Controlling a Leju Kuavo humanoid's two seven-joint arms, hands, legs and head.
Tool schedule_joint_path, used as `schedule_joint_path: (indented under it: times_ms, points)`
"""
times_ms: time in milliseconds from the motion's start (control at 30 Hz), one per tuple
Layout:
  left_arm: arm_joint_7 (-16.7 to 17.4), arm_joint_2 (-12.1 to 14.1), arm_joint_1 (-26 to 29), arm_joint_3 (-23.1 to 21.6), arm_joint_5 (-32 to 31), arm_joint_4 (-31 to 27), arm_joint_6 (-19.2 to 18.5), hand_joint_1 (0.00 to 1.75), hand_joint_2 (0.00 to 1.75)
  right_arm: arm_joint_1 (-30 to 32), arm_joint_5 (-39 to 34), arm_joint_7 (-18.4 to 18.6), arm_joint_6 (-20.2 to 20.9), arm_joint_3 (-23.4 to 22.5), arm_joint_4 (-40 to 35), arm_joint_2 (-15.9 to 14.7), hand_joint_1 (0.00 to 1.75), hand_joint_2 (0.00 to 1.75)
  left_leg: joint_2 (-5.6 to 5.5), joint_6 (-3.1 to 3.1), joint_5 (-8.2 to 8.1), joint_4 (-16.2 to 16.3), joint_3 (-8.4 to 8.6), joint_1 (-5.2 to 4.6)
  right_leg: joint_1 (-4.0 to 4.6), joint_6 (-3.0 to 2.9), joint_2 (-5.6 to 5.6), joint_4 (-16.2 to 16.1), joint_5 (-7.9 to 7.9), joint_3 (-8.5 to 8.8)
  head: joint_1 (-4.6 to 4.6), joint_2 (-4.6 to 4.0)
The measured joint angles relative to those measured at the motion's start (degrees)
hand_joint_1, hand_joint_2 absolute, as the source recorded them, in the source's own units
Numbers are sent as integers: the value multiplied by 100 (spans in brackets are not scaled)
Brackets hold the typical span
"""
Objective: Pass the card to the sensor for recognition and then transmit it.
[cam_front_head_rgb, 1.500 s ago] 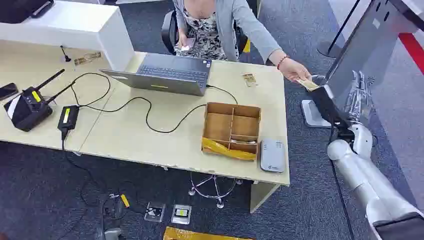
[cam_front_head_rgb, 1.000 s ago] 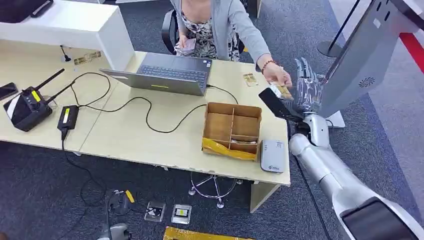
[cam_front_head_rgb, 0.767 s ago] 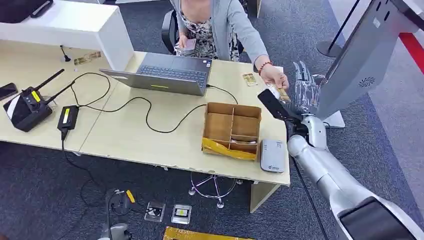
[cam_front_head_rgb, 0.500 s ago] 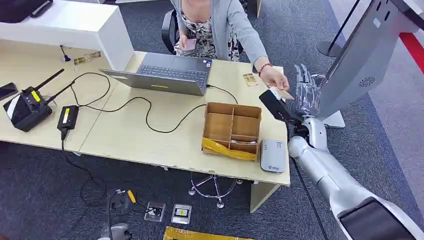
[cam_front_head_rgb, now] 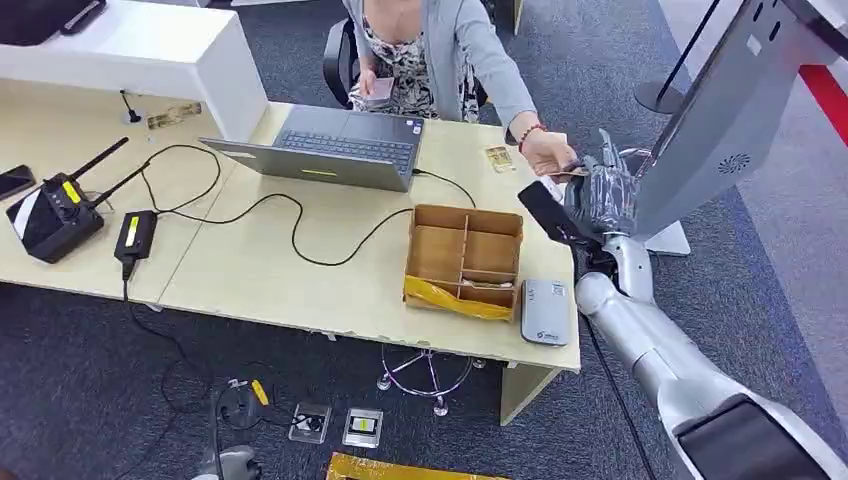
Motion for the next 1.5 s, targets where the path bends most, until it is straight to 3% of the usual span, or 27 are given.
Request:
schedule_joint_path:
  times_ms: [567,1100,1500]
  points:
    - [-9,13,2,-4,267,0,111,0,0,122,-194,68,72,92,-26,52,175,175,1,0,0,1,2,0,0,0,1,-1,0,-2,-2,0]
    - [-85,138,35,-2,518,-2,57,0,0,678,-382,359,0,352,-489,-562,175,175,0,-1,-1,1,0,0,0,0,2,-1,0,-4,-2,0]
    - [-116,254,64,-4,586,-2,24,0,0,1315,-299,868,-20,551,-1412,-1157,175,175,1,-1,-3,0,0,0,0,0,3,-2,0,-4,-2,0]
